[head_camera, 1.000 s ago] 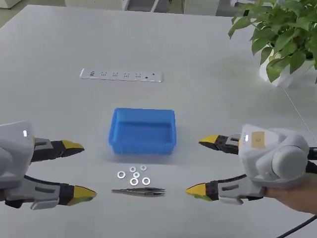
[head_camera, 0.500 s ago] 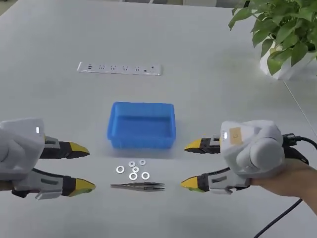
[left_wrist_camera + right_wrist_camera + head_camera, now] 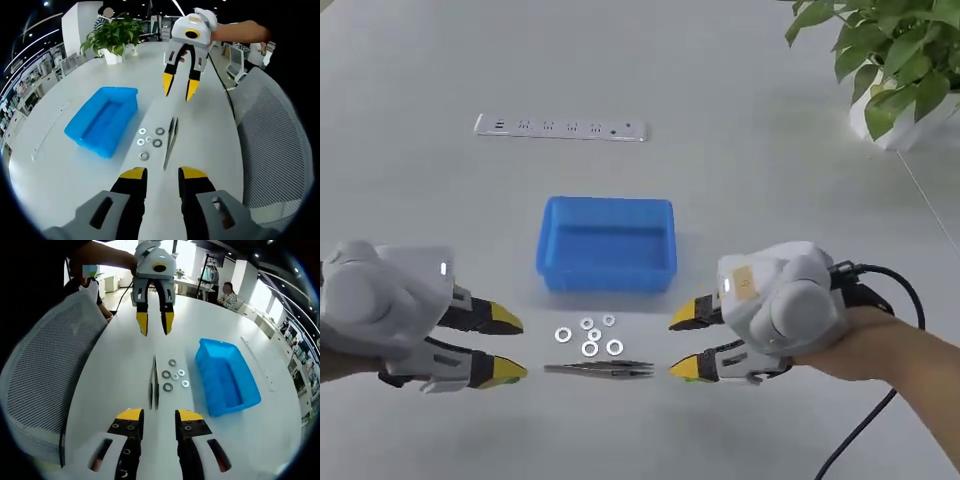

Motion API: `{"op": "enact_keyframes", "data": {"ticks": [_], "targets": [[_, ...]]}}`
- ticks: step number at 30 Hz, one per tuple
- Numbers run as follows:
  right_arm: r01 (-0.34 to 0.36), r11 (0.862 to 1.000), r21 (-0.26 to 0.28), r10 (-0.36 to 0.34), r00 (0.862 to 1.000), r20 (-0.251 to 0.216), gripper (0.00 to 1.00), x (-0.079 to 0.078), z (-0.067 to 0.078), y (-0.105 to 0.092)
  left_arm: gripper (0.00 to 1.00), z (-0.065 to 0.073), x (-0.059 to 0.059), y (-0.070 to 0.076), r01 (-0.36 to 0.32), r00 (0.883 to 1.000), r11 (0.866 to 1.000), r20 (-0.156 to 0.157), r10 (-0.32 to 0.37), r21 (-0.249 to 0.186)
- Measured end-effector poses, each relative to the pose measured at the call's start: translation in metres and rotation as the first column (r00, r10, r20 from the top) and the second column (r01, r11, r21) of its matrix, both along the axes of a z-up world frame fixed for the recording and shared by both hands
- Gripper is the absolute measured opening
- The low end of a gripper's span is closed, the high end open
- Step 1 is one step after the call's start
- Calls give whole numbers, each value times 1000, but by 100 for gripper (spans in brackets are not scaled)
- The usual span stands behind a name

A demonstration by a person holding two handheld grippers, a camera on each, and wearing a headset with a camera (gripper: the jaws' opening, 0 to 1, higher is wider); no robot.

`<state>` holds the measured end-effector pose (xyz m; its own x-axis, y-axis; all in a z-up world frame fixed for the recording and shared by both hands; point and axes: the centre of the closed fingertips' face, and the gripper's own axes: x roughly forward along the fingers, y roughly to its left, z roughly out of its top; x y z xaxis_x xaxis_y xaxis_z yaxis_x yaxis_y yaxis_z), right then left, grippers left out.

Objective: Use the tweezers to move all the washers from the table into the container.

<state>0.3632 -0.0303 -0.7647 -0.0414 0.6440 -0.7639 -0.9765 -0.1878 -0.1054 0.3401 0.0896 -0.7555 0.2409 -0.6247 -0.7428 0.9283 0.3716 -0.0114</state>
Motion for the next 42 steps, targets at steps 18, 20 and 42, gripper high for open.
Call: {"op": "enact_keyframes", "data": {"ticks": [18, 20, 42], "targets": [[-75, 996, -56, 72, 996, -57, 20, -10, -30, 22, 21, -28, -3, -14, 92, 994, 994, -59, -89, 58], [-73, 996, -58, 69, 996, -64, 19, -11, -33, 24, 20, -31, -3, -15, 100, 994, 993, -61, -96, 66], [-68, 995, -72, 64, 997, -50, 11, -11, -43, 29, 6, -53, 7, -17, 136, 990, 986, -43, -132, 100]]}}
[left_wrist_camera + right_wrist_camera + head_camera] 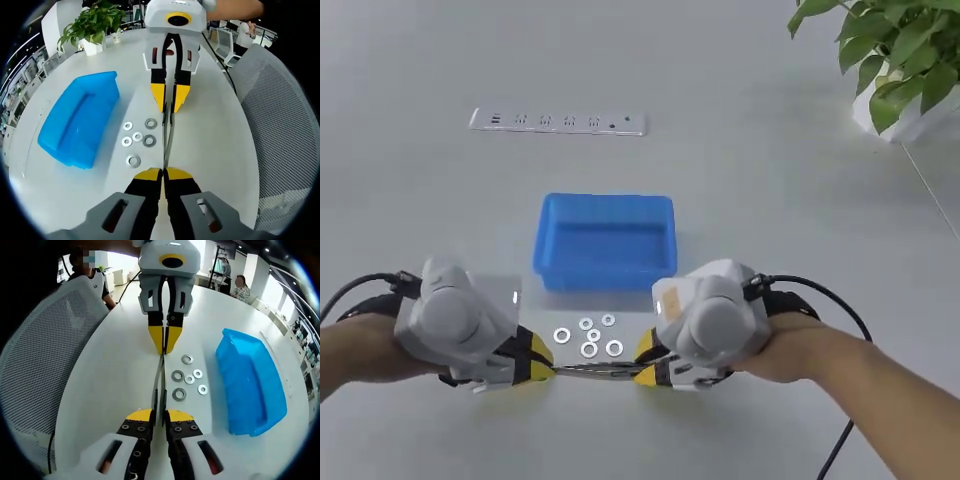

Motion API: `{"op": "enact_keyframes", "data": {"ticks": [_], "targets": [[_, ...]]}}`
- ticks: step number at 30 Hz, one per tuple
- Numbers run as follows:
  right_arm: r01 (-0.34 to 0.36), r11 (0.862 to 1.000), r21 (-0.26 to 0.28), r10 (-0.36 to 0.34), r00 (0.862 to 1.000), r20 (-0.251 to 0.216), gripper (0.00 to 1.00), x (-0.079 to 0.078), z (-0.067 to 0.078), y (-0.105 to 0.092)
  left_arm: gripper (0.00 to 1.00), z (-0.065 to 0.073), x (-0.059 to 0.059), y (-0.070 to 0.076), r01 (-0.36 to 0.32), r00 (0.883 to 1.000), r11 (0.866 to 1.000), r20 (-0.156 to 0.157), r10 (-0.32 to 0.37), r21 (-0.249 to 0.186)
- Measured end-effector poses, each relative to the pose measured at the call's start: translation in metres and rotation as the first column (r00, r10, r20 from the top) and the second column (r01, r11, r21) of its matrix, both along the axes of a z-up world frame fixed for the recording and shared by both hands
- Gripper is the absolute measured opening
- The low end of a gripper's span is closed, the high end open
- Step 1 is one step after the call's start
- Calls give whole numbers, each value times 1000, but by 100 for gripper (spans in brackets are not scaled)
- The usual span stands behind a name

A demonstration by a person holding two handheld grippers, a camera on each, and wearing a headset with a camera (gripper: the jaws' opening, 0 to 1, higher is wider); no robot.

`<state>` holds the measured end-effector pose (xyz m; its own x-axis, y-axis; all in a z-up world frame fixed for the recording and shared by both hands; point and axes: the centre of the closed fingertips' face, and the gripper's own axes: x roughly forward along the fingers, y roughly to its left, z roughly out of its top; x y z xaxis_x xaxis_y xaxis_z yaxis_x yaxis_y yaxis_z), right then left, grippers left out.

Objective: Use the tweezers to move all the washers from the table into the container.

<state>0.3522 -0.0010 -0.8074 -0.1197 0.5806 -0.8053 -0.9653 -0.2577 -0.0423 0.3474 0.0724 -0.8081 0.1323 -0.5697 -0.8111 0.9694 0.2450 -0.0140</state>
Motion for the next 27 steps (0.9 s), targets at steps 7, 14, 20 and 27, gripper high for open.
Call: {"op": "enact_keyframes", "data": {"ticks": [7, 14, 20, 27], "targets": [[0, 1000, -3, 0, 1000, 0, 11, -1, 0, 0, 6, 5, -5, -1, 20, 1000, 1000, 12, -20, 2], [5, 1000, 3, -5, 1000, -3, 12, -4, 2, 1, 6, 22, -7, -4, 37, 999, 999, 37, -37, 7], [9, 1000, 13, -9, 1000, -6, 13, -8, 3, 3, 5, 40, -10, -10, 54, 997, 999, 51, -54, 4], [13, 999, 32, -13, 1000, -13, 13, -12, 8, 8, 5, 65, -13, -21, 69, 996, 998, 64, -69, -9]]}}
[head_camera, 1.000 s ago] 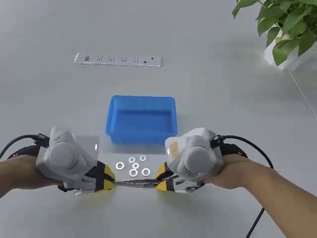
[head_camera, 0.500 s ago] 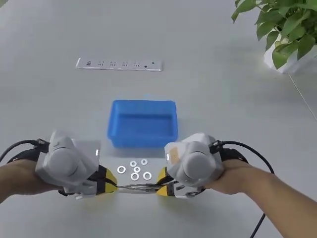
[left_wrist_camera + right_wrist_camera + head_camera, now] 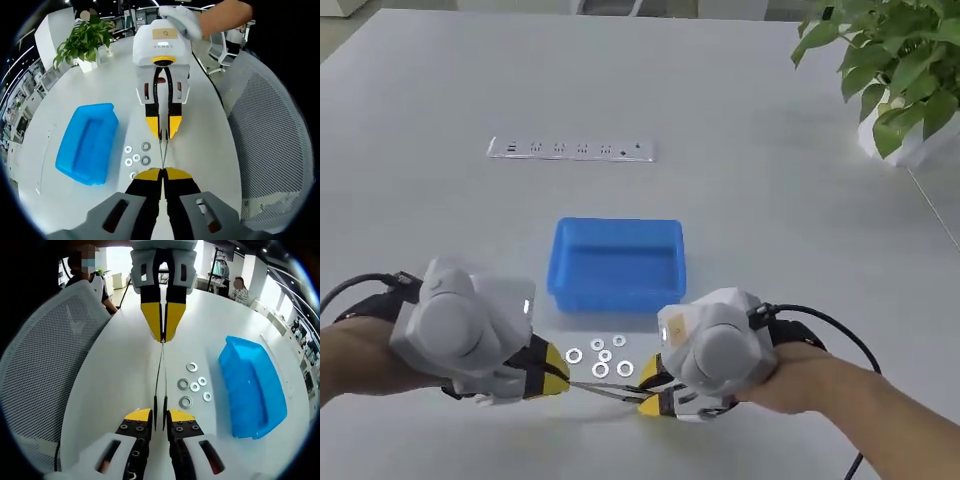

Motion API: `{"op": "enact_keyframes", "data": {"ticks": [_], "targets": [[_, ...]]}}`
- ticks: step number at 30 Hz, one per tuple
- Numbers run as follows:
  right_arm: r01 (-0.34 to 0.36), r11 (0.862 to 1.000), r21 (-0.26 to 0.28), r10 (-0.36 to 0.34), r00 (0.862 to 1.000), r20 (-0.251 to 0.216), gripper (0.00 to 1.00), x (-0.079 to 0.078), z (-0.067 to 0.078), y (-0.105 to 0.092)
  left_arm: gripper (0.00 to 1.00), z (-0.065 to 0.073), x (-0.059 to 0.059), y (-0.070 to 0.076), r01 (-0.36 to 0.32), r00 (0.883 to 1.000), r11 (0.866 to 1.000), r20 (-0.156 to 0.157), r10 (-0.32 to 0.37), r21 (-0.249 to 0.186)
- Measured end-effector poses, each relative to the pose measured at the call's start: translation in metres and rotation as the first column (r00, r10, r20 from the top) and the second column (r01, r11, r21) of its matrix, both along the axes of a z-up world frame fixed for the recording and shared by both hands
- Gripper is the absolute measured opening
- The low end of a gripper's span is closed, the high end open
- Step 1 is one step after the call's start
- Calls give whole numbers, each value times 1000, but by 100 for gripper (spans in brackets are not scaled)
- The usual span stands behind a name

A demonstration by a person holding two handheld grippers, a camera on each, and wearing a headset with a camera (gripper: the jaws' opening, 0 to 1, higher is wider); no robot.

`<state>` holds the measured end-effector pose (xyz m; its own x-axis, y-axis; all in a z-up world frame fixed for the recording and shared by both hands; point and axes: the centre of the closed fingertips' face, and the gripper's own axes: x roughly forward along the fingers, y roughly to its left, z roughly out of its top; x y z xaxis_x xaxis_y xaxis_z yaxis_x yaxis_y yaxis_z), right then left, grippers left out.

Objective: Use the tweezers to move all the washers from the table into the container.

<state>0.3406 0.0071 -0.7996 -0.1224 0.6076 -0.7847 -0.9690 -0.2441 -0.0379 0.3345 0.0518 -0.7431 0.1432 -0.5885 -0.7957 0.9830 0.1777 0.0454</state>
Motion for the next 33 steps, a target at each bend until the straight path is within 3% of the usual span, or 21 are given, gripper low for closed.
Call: {"op": "enact_keyframes", "data": {"ticks": [11, 19, 30, 33], "targets": [[-4, 1000, 22, 4, 1000, -2, 12, -9, 8, 9, 5, 29, -3, -15, 29, 999, 999, 20, -28, -32], [37, 996, 84, -35, 999, -18, 12, -10, 17, 21, 5, 51, -3, -28, 51, 998, 997, 43, -49, -61], [51, 993, 110, -48, 998, -29, 11, -15, 14, 25, 5, 50, -4, -45, 88, 996, 992, 34, -86, -90], [56, 992, 114, -53, 998, -32, 11, -14, 15, 24, 5, 50, -2, -48, 95, 995, 990, 44, -91, -105]]}}
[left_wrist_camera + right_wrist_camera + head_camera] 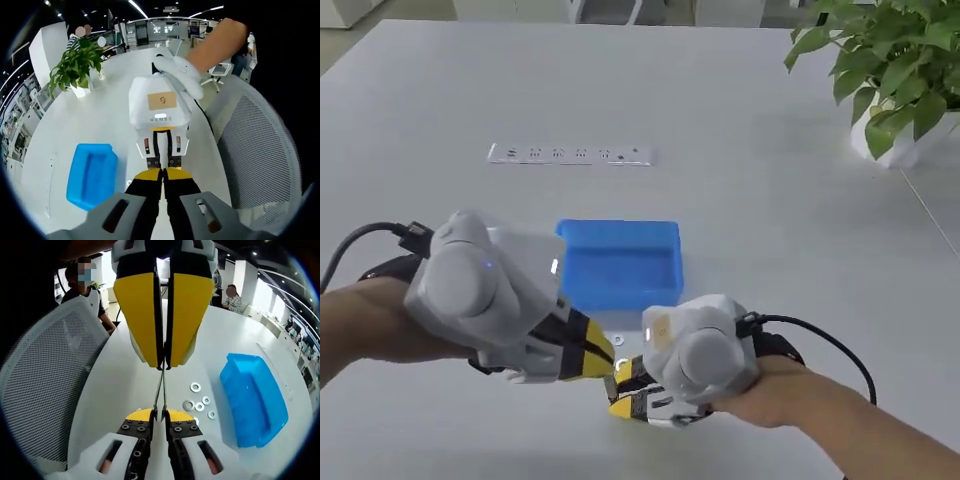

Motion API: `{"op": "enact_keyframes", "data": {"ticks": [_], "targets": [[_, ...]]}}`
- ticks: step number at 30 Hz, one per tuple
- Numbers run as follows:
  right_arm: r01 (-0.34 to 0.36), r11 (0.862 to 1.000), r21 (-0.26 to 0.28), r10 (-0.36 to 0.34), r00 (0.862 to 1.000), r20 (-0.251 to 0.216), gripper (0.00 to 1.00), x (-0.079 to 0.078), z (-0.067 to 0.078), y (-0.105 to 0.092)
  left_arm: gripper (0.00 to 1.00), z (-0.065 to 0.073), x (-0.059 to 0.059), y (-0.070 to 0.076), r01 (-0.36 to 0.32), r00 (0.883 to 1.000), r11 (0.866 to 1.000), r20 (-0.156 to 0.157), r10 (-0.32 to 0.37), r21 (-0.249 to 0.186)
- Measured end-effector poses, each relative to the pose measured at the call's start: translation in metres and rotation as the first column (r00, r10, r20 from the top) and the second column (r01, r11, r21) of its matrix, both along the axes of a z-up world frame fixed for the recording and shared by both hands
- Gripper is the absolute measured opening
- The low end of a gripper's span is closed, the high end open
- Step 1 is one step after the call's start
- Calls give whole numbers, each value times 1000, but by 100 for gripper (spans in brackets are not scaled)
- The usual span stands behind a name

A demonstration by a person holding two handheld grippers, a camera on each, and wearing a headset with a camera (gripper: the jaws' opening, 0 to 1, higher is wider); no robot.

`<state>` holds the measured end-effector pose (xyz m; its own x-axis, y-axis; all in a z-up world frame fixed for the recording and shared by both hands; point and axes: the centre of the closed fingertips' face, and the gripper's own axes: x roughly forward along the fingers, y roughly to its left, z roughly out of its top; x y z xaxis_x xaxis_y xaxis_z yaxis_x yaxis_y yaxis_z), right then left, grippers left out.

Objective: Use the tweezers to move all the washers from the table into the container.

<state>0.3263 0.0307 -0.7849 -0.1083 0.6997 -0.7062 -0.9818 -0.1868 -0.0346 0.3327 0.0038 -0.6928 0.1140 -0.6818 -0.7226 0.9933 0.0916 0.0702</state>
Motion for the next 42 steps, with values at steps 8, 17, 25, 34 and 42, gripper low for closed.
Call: {"op": "enact_keyframes", "data": {"ticks": [8, 17, 25, 34, 42], "targets": [[-9, 1000, -10, 9, 1000, 15, 10, 1, -1, -2, 7, -2, 1, -3, 31, 999, 999, 19, -31, -10], [-7, 1000, -9, 8, 1000, 13, 10, 1, 0, -2, 6, -10, 2, -2, 15, 1000, 999, -9, -15, -30], [-7, 1000, -18, 7, 1000, 15, 12, 2, 0, -2, 6, -10, 1, 1, 11, 1000, 1000, -14, -12, -29], [0, 1000, -15, 0, 1000, 26, 12, 8, 3, -1, 6, -7, 5, 4, 12, 1000, 1000, 1, -12, -15], [13, 1000, -5, -13, 999, 35, 12, 17, 6, 1, 6, -4, 13, 7, 6, 1000, 1000, 13, -6, -14]]}}
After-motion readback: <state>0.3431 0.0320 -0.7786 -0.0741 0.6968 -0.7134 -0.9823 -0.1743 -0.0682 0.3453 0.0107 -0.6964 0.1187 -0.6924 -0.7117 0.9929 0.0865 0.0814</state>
